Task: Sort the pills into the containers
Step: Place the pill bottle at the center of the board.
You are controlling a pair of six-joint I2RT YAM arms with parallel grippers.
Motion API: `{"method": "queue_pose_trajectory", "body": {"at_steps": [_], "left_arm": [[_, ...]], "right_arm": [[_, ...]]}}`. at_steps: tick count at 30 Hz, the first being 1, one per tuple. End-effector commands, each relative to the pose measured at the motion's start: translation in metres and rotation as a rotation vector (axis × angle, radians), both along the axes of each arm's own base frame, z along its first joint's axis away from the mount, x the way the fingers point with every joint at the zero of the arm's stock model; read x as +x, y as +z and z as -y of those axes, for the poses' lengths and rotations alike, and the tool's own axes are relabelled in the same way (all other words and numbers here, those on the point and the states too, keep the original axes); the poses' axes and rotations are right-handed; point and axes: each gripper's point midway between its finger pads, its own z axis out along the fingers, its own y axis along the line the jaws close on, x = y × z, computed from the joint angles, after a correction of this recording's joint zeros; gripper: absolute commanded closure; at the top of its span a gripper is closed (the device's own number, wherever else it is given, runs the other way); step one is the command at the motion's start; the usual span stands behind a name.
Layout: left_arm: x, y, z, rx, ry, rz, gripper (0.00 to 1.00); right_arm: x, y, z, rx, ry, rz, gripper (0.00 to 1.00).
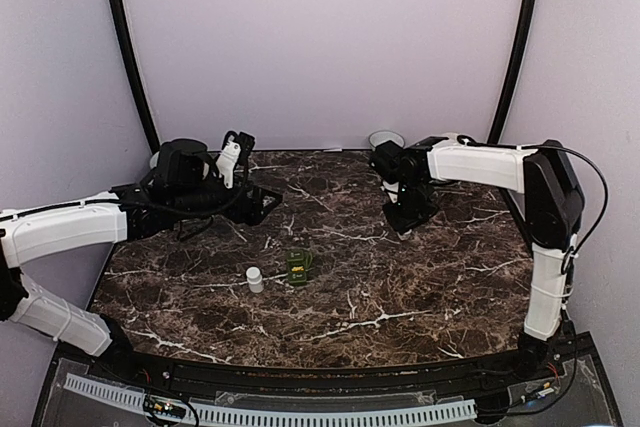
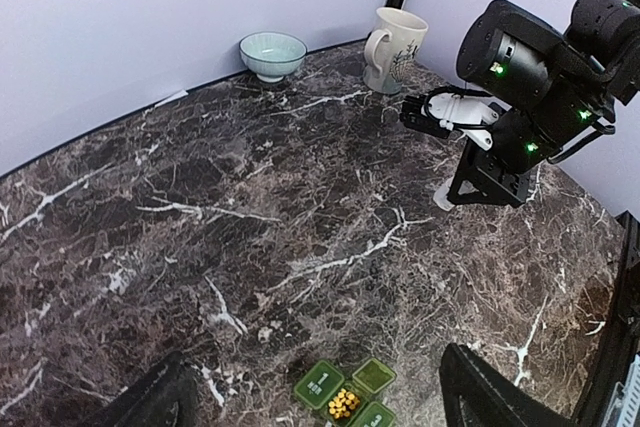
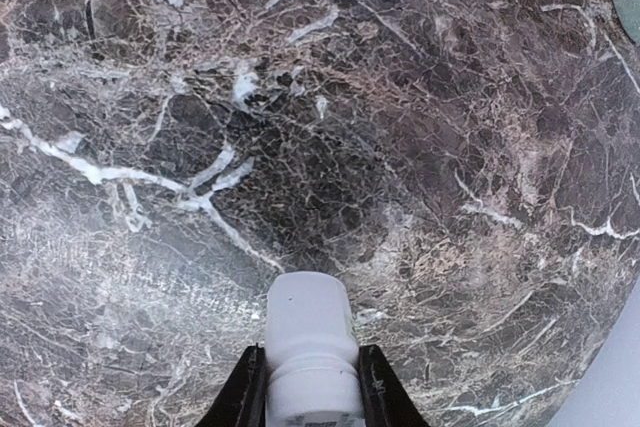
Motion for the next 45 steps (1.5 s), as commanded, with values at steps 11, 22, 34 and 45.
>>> {"method": "queue_pose_trajectory", "body": {"at_steps": [11,22,34,45], "left_arm": [[-0.010,-0.017,-0.018,-0.015,0.062,-0.086,0.01],[-0.011,-0.021,-0.019,-0.014,0.067,-0.104,0.01],[-0.012,-0.025,-0.018,-0.008,0.060,-0.115,0.01],[-0.013,-0.060,-0.021,0.010,0.054,-0.250,0.02]], "right_arm": [[-0.005,-0.027,-0.002,0.018,0.021,-0.043,0.82],[-0.008,-0.033,0.002,0.022,0.014,-0.052,0.67],[0.001,-0.017,0.002,0.029,-0.004,0.006,0.53],[0.029,0.077,-0.025,0.138,-0.005,0.254,0.51]]}}
